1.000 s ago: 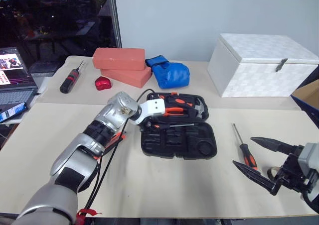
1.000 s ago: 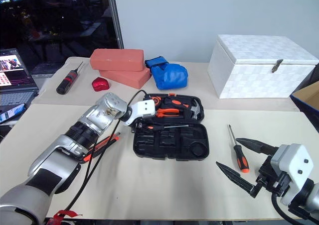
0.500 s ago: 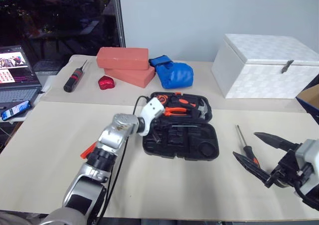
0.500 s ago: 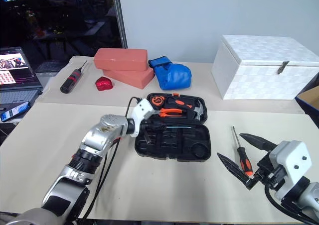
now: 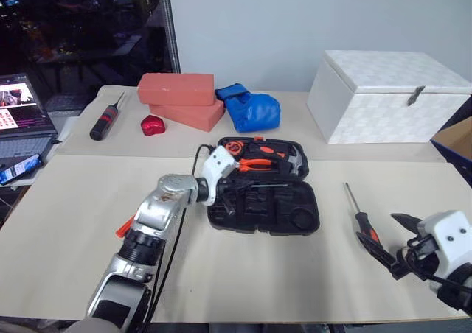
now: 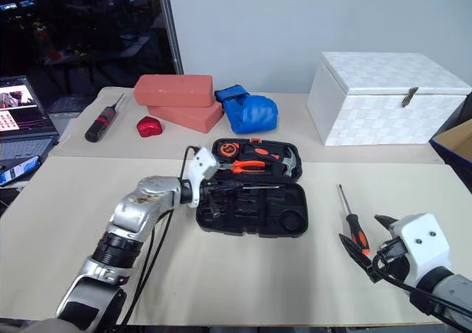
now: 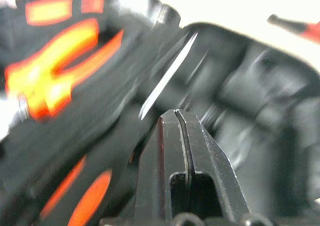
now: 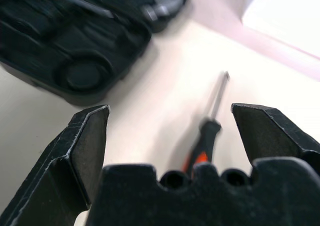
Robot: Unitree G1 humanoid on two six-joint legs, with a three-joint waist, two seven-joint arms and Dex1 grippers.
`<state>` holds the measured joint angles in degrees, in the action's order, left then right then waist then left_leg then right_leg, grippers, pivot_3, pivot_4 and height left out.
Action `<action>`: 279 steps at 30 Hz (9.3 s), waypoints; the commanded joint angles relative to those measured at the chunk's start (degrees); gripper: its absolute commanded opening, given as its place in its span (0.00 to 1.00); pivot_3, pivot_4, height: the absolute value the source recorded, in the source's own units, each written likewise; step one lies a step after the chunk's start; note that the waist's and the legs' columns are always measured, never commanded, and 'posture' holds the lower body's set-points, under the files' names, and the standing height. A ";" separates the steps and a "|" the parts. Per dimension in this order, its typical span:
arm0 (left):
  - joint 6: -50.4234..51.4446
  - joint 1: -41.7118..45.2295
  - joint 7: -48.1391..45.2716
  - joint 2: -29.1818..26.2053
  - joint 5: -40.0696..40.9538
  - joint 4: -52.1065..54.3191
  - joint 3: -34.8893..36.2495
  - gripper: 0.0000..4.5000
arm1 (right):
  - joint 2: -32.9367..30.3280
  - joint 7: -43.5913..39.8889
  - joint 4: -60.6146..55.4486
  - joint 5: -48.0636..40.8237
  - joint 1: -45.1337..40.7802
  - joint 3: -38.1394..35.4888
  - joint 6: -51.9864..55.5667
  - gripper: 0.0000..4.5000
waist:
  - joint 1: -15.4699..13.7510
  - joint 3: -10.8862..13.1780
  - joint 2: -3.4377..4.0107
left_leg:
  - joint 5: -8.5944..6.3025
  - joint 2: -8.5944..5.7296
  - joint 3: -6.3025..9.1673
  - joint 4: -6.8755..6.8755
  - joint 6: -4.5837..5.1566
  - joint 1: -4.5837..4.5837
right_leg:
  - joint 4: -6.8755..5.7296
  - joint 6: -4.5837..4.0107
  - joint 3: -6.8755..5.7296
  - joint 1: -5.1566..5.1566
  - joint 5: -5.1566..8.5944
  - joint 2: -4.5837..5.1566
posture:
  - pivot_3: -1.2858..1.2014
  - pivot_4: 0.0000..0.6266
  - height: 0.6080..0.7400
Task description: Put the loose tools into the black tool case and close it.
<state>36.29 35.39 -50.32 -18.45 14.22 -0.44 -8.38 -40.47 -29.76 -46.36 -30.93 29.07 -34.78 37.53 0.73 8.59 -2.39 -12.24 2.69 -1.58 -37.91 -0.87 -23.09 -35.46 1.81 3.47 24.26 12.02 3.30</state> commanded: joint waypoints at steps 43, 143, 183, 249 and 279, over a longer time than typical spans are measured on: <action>0.87 -7.71 -18.79 -16.88 22.05 21.26 3.10 1.00 | -9.37 2.09 23.58 6.04 -29.75 15.54 29.67 0.41 | -0.02 0.10 0.04 | 0.03 -0.25 -0.03 0.06 0.33 -0.34 | 0.32 0.61 0.46 0.03 0.05 -0.04 | 0.52 0.24 1.00; -5.17 -35.22 -11.06 -28.93 29.02 24.91 24.16 1.00 | 6.28 -19.89 51.67 33.79 -50.24 49.25 -31.23 0.00 | 1.83 0.77 -0.02 | 0.04 0.41 -0.16 0.13 0.22 -0.08 | -0.69 -0.16 0.63 0.69 0.18 -0.75 | 0.52 0.24 1.00; -8.37 -37.49 -1.56 -32.83 8.36 2.09 23.58 0.23 | -7.30 -30.57 12.41 -3.38 -29.99 24.98 -16.89 1.00 | 0.01 0.87 -0.12 | 0.00 0.41 -0.22 0.15 0.15 -0.19 | -0.60 -0.50 0.62 0.80 0.38 -0.62 | 0.52 0.24 1.00; -4.69 15.42 -30.42 -13.99 -9.61 -5.66 -12.98 0.87 | -6.47 -21.96 -0.99 -5.66 -7.66 4.99 -15.60 1.00 | 0.21 1.05 -0.50 | 0.06 0.16 0.23 -0.03 0.15 -0.11 | -0.54 0.05 0.73 0.18 0.23 -0.79 | 0.52 0.24 1.00; 7.10 0.88 -8.16 -4.62 0.02 -4.44 -3.69 0.01 | -5.28 -20.21 -1.67 -4.65 -6.70 6.13 -16.21 1.00 | -0.01 1.04 -0.48 | 0.08 0.11 0.38 -0.15 0.16 -0.07 | -0.57 0.04 0.71 0.02 0.24 -0.81 | 0.52 0.24 1.00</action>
<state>42.50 34.79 -59.58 -23.29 13.39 -4.74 -13.56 -46.00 -50.18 -46.21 -35.04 22.07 -27.32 21.71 0.72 9.63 -2.87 -12.17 2.80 -1.19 -38.06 -0.71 -23.16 -36.04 1.86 4.18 24.29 12.25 2.49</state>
